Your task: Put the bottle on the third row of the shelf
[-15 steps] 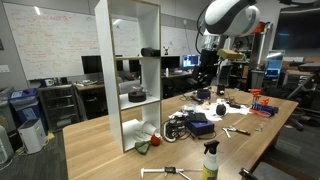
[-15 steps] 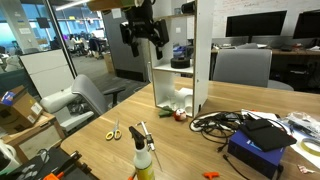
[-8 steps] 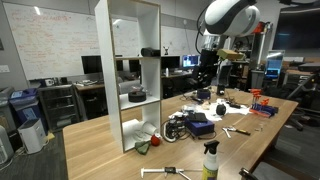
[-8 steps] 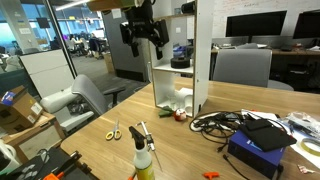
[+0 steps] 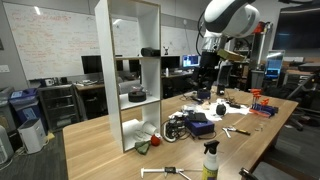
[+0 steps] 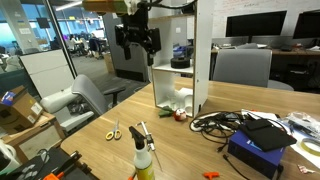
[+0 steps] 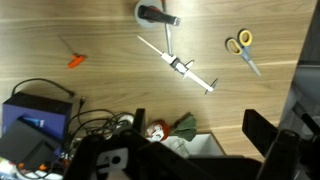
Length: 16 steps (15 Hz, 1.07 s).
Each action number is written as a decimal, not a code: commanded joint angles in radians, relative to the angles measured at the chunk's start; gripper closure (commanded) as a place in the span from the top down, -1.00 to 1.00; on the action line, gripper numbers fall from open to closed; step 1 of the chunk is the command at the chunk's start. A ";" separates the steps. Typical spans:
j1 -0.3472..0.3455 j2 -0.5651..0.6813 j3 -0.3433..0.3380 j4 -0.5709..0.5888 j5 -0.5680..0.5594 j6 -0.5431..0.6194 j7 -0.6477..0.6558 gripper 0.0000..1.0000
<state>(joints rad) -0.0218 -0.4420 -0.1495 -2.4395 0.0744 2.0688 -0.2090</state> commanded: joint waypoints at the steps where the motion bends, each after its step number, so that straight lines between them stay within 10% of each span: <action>1: -0.005 0.008 0.005 0.003 0.043 -0.039 -0.008 1.00; 16: -0.075 0.121 -0.128 0.177 0.249 -0.203 -0.006 1.00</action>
<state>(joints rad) -0.0759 -0.3890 -0.2440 -2.3371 0.2547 1.9267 -0.2128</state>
